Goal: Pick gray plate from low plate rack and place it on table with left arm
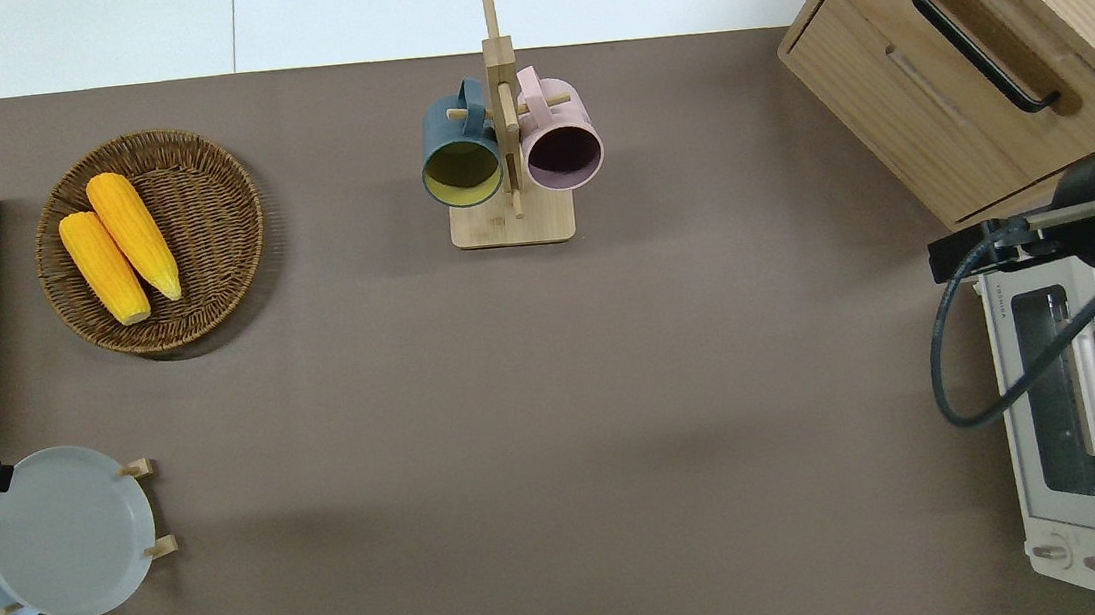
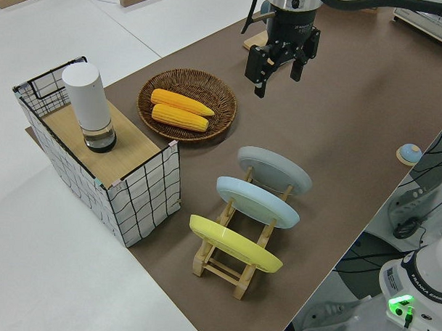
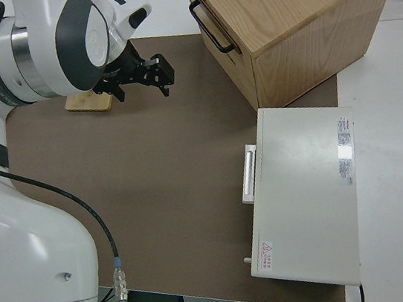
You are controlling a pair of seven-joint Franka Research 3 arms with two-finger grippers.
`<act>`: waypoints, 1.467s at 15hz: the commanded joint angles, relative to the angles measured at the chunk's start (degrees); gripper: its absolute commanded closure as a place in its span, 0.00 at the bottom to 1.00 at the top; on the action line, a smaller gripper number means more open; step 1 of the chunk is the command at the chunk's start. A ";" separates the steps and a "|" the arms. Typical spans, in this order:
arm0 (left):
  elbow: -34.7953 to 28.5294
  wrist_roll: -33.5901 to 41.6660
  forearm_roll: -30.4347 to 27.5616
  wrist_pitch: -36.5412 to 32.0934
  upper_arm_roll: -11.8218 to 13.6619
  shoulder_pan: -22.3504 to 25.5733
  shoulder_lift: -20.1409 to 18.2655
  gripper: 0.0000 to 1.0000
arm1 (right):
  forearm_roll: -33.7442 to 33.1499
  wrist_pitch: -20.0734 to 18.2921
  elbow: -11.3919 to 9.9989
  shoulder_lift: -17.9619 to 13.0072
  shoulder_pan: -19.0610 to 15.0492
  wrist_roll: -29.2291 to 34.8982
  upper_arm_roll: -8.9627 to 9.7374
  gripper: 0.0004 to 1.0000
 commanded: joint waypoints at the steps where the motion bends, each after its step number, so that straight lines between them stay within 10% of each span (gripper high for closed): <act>1: -6.84 0.58 1.93 3.89 -0.03 -0.07 -4.35 0.00 | -0.18 -0.92 1.15 0.55 -1.29 0.76 1.21 0.02; 22: -23.02 0.67 4.58 21.47 2.87 2.65 -6.73 0.00 | -0.18 -0.92 1.23 0.55 -1.29 0.76 1.21 0.02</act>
